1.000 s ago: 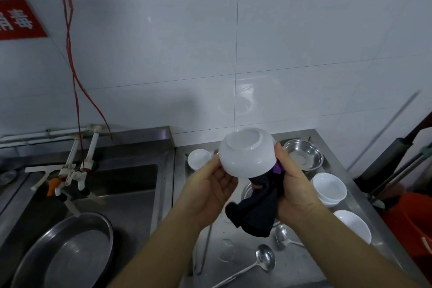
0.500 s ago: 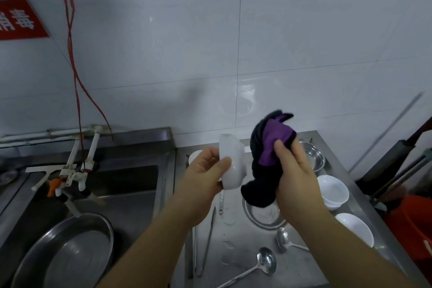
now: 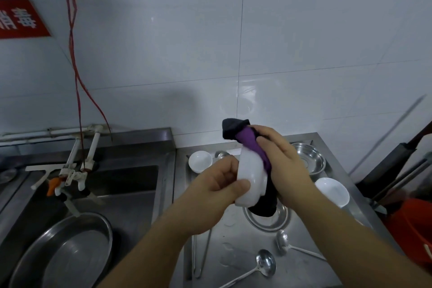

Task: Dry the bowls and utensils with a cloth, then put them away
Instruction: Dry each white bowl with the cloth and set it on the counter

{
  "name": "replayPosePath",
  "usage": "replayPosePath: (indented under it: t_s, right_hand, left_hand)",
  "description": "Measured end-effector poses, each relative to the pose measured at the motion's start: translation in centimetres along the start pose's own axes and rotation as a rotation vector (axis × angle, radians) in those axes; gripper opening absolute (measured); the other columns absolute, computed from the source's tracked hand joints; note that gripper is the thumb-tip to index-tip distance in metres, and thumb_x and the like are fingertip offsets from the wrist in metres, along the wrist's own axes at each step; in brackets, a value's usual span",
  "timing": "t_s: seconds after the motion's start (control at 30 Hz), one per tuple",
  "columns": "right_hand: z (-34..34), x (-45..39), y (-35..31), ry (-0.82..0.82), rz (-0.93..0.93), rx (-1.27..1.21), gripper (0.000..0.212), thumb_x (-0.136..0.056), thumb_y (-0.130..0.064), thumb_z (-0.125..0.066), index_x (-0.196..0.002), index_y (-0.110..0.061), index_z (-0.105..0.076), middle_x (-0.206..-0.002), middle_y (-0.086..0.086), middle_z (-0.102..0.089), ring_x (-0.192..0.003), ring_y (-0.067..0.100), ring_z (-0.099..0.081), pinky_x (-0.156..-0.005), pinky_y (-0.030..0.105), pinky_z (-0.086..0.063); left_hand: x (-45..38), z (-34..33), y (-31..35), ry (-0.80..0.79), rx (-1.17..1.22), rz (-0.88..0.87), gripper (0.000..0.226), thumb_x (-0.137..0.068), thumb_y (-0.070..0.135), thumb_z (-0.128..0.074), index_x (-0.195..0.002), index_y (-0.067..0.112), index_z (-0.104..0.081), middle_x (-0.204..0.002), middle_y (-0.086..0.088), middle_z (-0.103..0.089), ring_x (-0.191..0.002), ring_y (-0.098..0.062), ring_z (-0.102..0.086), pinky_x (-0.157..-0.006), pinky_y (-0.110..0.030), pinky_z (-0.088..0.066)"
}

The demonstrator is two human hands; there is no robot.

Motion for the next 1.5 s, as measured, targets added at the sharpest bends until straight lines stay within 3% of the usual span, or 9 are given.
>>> replayPosePath:
  t_s: [0.13,0.27,0.4,0.67,0.83,1.0,1.27,1.4,1.5]
  right_hand:
    - [-0.4,-0.1,0.7,0.005,-0.368,-0.328,0.038,-0.098,-0.047,-0.066,-0.107,-0.011,-0.07,-0.096,0.012,-0.067,-0.091,0.031,-0.063,-0.075,0.039,-0.057]
    - [-1.5,0.9,1.8,0.005,-0.574,-0.592,0.05,-0.092,-0.056,-0.069,-0.117,-0.012,-0.069,-0.128,0.029,-0.061,-0.127,0.046,-0.063,-0.115,0.057,-0.046]
    - [-1.6,0.5,1.4,0.077,-0.568,-0.602,0.045,-0.093,-0.055,-0.068,-0.091,-0.013,-0.082,-0.091,0.013,-0.076,-0.08,0.03,-0.076,-0.07,0.039,-0.064]
    - [-1.9,-0.4,-0.2,0.16,-0.493,-0.457,0.027,-0.091,-0.04,-0.07,-0.1,-0.016,-0.08,-0.098,0.013,-0.076,-0.081,0.029,-0.073,-0.069,0.041,-0.062]
    - [-2.4,0.7,0.1,0.188,-0.627,-0.532,0.038,-0.098,-0.037,-0.069,-0.121,-0.008,-0.078,-0.116,0.016,-0.079,-0.106,0.036,-0.077,-0.09,0.052,-0.063]
    - [-2.8,1.5,-0.4,0.174,-0.703,-0.576,0.041,-0.096,-0.033,-0.07,-0.126,-0.006,-0.076,-0.117,0.018,-0.079,-0.106,0.036,-0.077,-0.08,0.051,-0.065]
    - [-1.5,0.6,-0.5,0.269,-0.627,-0.39,0.037,-0.104,-0.04,-0.059,-0.111,-0.009,-0.078,-0.092,0.014,-0.081,-0.069,0.029,-0.077,-0.063,0.038,-0.063]
    - [-2.8,1.5,0.4,0.225,-0.698,-0.451,0.04,-0.108,-0.03,-0.055,-0.127,0.003,-0.07,-0.115,0.026,-0.077,-0.105,0.041,-0.077,-0.092,0.051,-0.063]
    - [-2.9,2.1,0.5,0.21,-0.684,-0.384,0.028,-0.102,-0.011,-0.055,-0.115,0.008,-0.072,-0.104,0.029,-0.078,-0.092,0.045,-0.078,-0.075,0.05,-0.067]
  left_hand:
    - [0.0,-0.4,1.1,0.026,-0.042,-0.091,0.021,-0.098,0.034,-0.064,-0.117,0.025,-0.066,-0.113,0.002,-0.074,-0.112,-0.022,-0.071,-0.094,-0.033,-0.059]
    - [-0.5,-0.7,1.6,0.04,-0.031,-0.129,0.024,-0.1,0.037,-0.064,-0.118,0.023,-0.062,-0.113,0.0,-0.073,-0.109,-0.025,-0.072,-0.089,-0.033,-0.06]
    - [-1.4,-0.6,1.5,0.066,0.058,-0.095,0.035,-0.092,0.03,-0.067,-0.127,0.03,-0.064,-0.124,-0.001,-0.073,-0.119,-0.025,-0.07,-0.094,-0.034,-0.06]
    - [-2.7,0.1,2.2,0.247,0.543,0.022,0.038,-0.094,0.039,-0.063,-0.129,0.031,-0.074,-0.132,-0.005,-0.075,-0.119,-0.025,-0.074,-0.086,-0.038,-0.064]
    - [-1.7,-0.8,2.4,0.266,0.082,-0.099,0.03,-0.096,0.06,-0.054,-0.124,0.064,-0.064,-0.127,0.015,-0.072,-0.123,-0.013,-0.068,-0.095,-0.03,-0.06]
    - [-1.4,-2.1,2.3,0.23,-0.065,-0.157,0.029,-0.106,0.043,-0.049,-0.119,0.065,-0.064,-0.117,0.019,-0.073,-0.114,-0.004,-0.07,-0.09,-0.014,-0.056]
    - [-1.2,0.6,1.6,0.12,-0.091,-0.027,0.039,-0.102,0.026,-0.063,-0.14,0.021,-0.066,-0.131,0.004,-0.075,-0.127,-0.017,-0.068,-0.11,-0.041,-0.053]
    - [-1.1,0.4,0.9,0.162,-0.424,-0.072,0.019,-0.105,0.032,-0.06,-0.117,0.039,-0.071,-0.108,0.019,-0.075,-0.104,-0.002,-0.071,-0.088,-0.014,-0.056]
    - [-0.7,0.6,0.3,0.162,-0.66,-0.1,0.014,-0.105,0.037,-0.057,-0.115,0.044,-0.066,-0.105,0.024,-0.073,-0.099,0.007,-0.066,-0.079,-0.003,-0.049]
Point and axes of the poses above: each hand's wrist, its own x-axis away from the middle knuckle, its own z-axis out of the back of the hand, y = z × x, the point moved 4 cm from there along -x, towards the middle knuckle
